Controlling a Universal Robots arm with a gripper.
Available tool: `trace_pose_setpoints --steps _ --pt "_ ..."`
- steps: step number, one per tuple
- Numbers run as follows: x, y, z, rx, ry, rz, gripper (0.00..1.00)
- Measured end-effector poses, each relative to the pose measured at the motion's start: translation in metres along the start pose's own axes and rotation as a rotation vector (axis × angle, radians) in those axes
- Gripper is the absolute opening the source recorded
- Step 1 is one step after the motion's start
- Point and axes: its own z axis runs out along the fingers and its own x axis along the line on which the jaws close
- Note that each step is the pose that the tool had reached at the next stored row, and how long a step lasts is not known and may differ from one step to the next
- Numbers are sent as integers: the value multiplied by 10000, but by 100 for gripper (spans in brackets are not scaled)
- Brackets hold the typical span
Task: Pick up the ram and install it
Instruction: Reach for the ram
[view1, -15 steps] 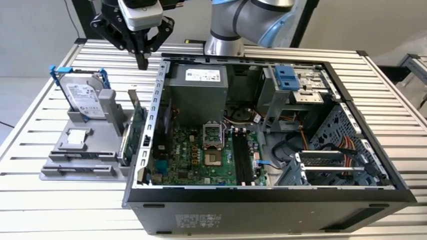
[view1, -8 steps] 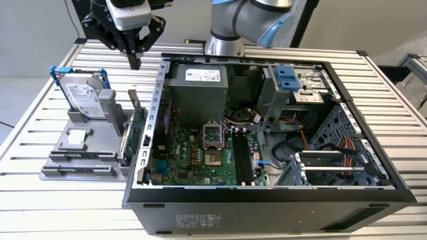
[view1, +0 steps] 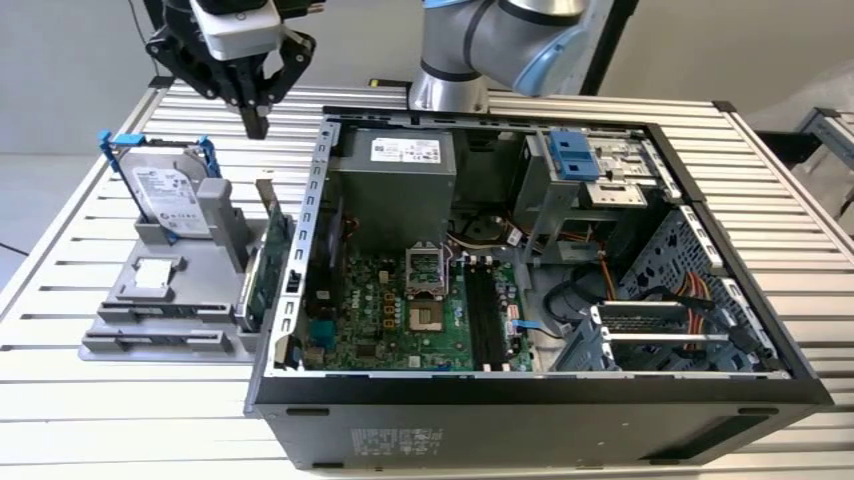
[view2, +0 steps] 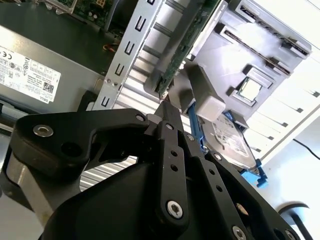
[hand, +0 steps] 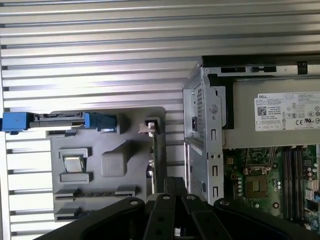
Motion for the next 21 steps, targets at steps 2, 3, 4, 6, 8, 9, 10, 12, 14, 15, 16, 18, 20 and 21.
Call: trace_pose_setpoints --steps 2,3,4,6,8,9,10,12,14,15,16,18,20,21 --pt "39 -3 -1 0 0 0 0" --pt "59 -4 -1 -1 0 -1 0" --pt "79 -5 -1 -1 -1 0 0" --pt "116 -8 -2 -1 0 -1 0" --pt "151 -10 -4 0 0 -1 0" --pt "169 -11 -4 0 0 -1 0" --pt "187 -12 -4 -1 -1 0 0" --pt "221 -14 -5 -1 0 0 0" --pt "254 -16 -6 -1 0 0 0" --pt "272 -18 -6 0 0 0 0" --pt "289 -19 -6 -1 -1 0 0" --pt "323 -21 -7 0 -1 0 0" --pt "357 -24 -8 -1 0 -1 0" --pt "373 -25 -8 -1 0 -1 0"
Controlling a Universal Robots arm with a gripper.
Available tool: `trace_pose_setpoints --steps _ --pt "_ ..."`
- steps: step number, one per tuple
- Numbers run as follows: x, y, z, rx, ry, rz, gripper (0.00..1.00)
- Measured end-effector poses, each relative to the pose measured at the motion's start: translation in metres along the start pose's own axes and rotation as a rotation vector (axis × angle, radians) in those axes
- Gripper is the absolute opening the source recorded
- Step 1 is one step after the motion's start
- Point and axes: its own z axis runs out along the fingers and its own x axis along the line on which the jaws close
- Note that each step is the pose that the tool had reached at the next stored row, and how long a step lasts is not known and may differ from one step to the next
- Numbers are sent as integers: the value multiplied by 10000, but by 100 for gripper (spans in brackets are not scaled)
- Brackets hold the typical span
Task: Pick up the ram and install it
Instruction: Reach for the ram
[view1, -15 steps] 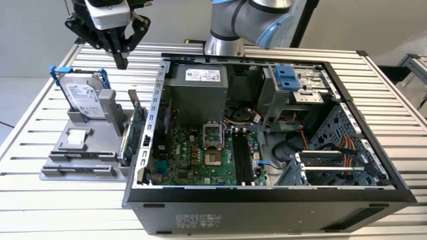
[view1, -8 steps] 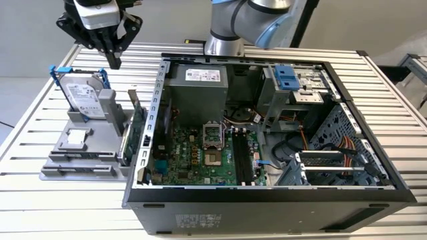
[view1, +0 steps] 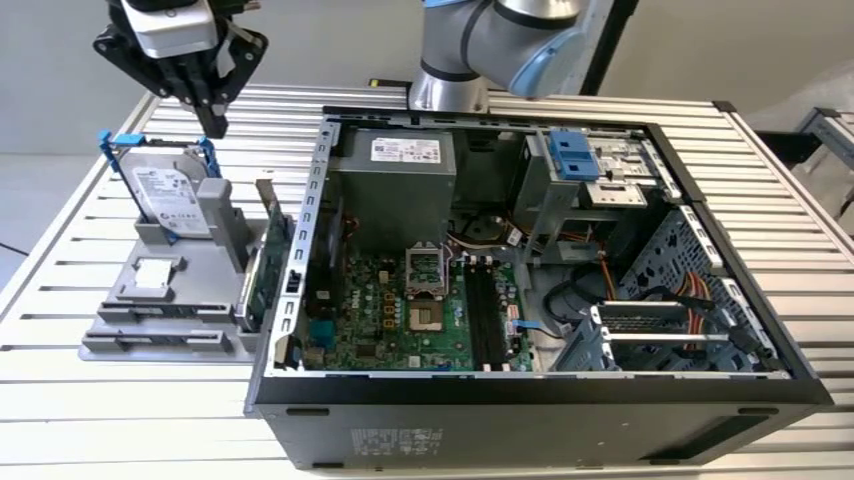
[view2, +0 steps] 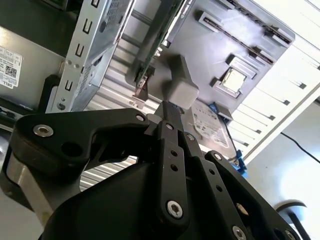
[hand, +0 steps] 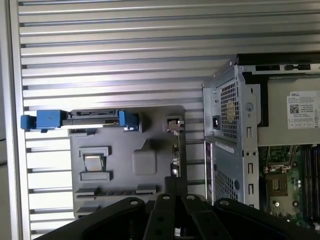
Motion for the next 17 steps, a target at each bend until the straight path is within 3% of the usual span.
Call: trace_pose_setpoints --steps 17 --pt "277 -18 -7 0 1 0 0"
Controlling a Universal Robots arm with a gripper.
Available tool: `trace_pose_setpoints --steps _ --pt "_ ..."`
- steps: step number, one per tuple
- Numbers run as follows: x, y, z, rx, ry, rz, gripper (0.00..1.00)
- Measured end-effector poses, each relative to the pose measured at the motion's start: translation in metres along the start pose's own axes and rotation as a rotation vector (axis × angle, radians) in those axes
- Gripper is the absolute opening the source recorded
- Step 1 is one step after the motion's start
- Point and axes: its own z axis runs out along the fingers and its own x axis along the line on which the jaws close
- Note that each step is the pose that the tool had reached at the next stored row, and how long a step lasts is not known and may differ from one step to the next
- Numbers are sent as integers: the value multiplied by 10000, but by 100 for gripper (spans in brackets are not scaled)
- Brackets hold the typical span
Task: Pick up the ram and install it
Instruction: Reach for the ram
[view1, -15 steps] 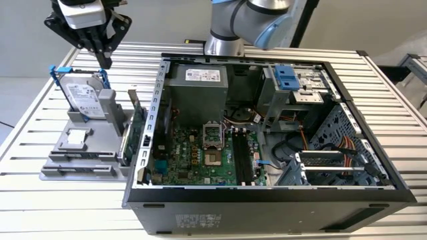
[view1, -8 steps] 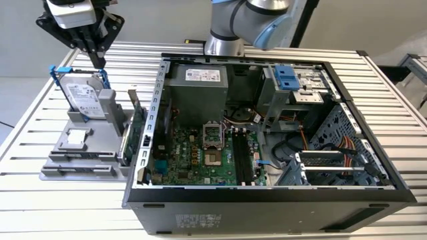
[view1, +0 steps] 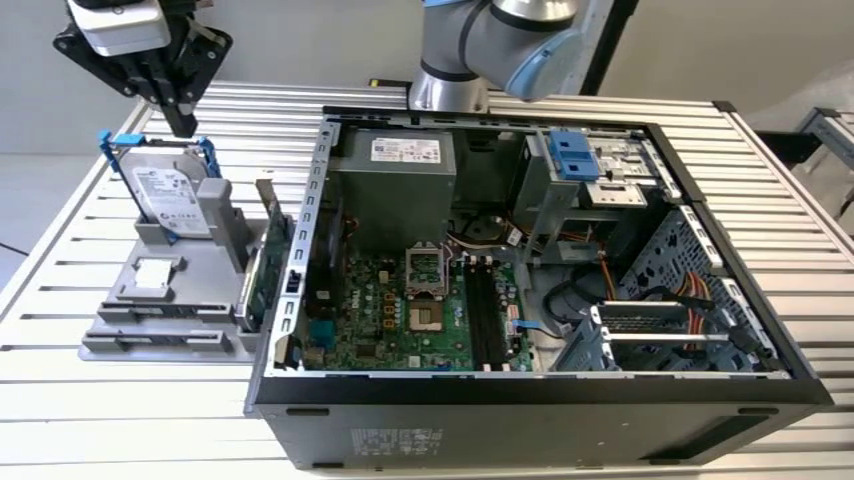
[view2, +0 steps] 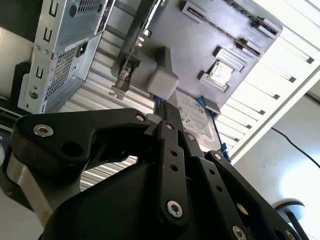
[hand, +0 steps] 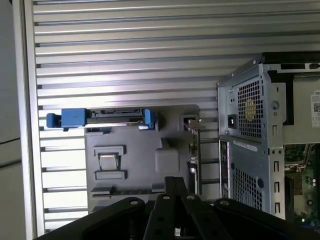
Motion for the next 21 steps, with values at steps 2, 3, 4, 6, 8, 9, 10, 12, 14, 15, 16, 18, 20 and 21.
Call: trace_pose_setpoints --steps 2,3,4,6,8,9,10,12,14,15,16,18,20,21 --pt "32 -2 -1 0 0 0 0" --pt "47 -3 -1 0 0 1 0" --pt "63 -4 -2 0 0 0 0" --pt "91 -6 -2 0 0 0 0" --pt "121 -8 -3 0 -1 0 0" --pt "137 -9 -3 -1 -1 0 0" --pt "153 -10 -3 -1 0 1 0" --pt "186 -12 -4 0 0 0 0" --pt "221 -15 -5 0 0 0 0" --pt "238 -16 -6 0 0 0 0" --pt "255 -17 -6 0 0 0 0" --pt "293 -19 -7 0 0 0 0" --pt "330 -22 -8 0 0 1 0" --pt "349 -23 -8 0 0 0 0"
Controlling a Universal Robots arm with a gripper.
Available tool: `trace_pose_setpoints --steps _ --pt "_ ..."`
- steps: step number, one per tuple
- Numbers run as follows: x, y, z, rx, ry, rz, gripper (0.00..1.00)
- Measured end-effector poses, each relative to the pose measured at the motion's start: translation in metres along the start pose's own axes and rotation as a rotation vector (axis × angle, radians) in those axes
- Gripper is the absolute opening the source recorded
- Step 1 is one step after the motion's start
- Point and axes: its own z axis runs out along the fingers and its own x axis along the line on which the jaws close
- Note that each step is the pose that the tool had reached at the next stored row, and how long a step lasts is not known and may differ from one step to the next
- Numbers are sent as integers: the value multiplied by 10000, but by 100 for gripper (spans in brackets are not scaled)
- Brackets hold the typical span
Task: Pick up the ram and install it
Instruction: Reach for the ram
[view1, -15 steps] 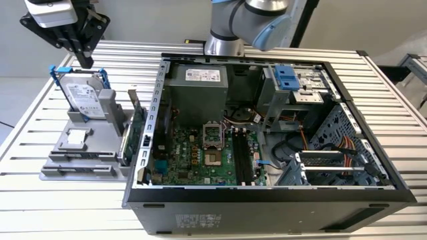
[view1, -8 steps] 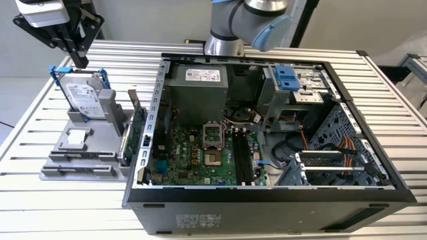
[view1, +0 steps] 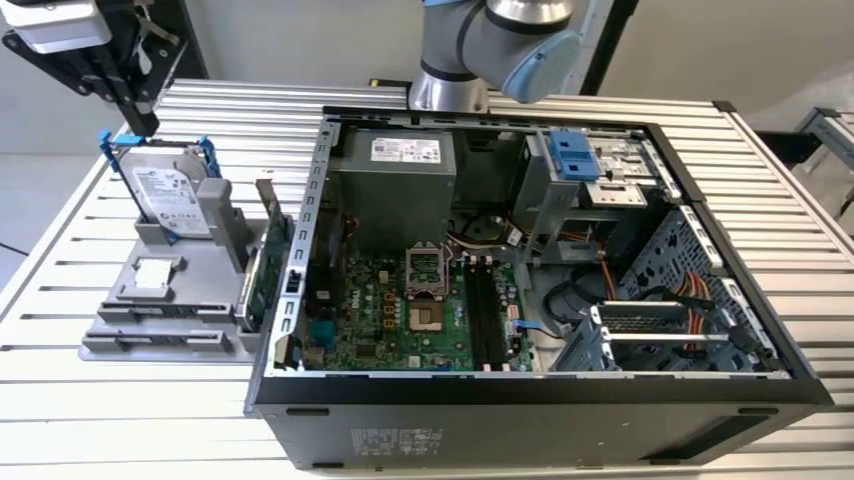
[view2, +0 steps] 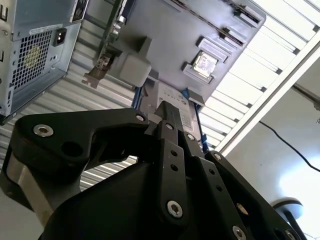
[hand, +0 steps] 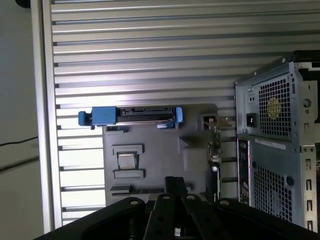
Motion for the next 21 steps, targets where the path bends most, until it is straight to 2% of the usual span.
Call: trace_pose_setpoints --steps 7,10,17,21 --pt "123 -8 -3 1 0 0 0" --pt "155 -10 -4 0 0 0 0" --pt "162 -12 -4 0 -1 0 0" --pt "159 -47 -5 -1 -1 0 0"
